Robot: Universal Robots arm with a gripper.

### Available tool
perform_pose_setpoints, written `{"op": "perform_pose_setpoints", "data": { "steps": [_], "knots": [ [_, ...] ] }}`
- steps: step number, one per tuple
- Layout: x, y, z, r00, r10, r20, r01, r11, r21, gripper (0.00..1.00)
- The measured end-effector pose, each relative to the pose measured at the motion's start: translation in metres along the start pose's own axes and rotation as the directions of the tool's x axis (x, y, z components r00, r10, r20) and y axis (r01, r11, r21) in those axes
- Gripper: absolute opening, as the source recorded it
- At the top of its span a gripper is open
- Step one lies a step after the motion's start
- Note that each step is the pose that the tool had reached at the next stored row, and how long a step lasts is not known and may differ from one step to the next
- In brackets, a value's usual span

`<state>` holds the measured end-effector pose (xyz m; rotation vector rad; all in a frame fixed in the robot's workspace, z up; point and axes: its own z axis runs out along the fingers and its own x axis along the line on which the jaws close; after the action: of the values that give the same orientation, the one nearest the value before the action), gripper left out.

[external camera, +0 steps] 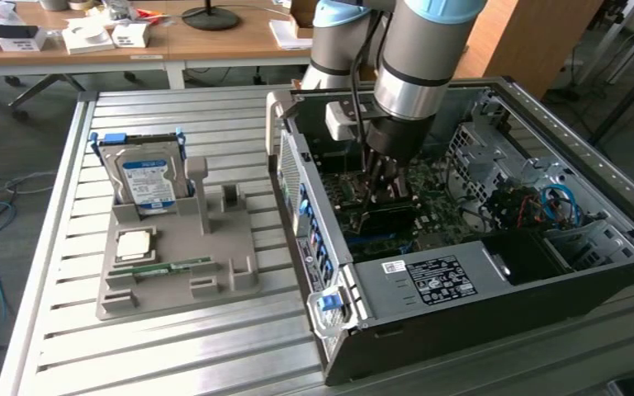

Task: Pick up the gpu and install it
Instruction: 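Press down on the gpu until it lock into place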

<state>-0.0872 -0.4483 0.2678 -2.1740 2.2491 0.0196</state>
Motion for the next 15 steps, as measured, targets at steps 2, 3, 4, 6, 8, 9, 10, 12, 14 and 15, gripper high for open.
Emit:
{"op": "perform_pose_setpoints", "data": {
  "steps": [2, 3, 4, 6, 8, 9, 10, 12, 14, 15],
  "knots": [
    [0.0000, 0.0000, 0.0008, 1.0000, 0.000, 0.0003, 0.000, 1.0000, 0.0002, 0.11],
    [0.0000, 0.0001, 0.0007, 1.0000, 0.000, 0.0001, 0.000, 1.0000, 0.0002, 0.11],
    [0.0000, 0.0001, 0.0007, 1.0000, 0.000, 0.0001, 0.000, 1.0000, 0.0002, 0.11],
    [0.0000, 0.0001, 0.0008, 1.0000, 0.000, 0.0002, 0.000, 1.0000, 0.0002, 0.11],
    [0.0000, 0.0002, 0.0008, 1.0000, 0.000, -0.0001, 0.000, 1.0000, 0.0001, 0.11],
    [0.0000, 0.0004, 0.0010, 1.0000, 0.000, -0.0001, 0.000, 1.0000, 0.0000, 0.11],
    [0.0001, 0.0006, 0.0011, 1.0000, 0.000, -0.0002, 0.000, 1.0000, 0.0001, 0.11],
    [0.0000, 0.0006, 0.0012, 1.0000, 0.000, 0.0000, 0.000, 1.0000, 0.0001, 0.11],
    [0.0000, 0.0006, 0.0013, 1.0000, 0.000, 0.0001, 0.000, 1.0000, 0.0002, 0.11],
    [0.0000, 0.0007, 0.0015, 1.0000, 0.000, 0.0000, 0.000, 1.0000, 0.0002, 0.11]
  ]
}}
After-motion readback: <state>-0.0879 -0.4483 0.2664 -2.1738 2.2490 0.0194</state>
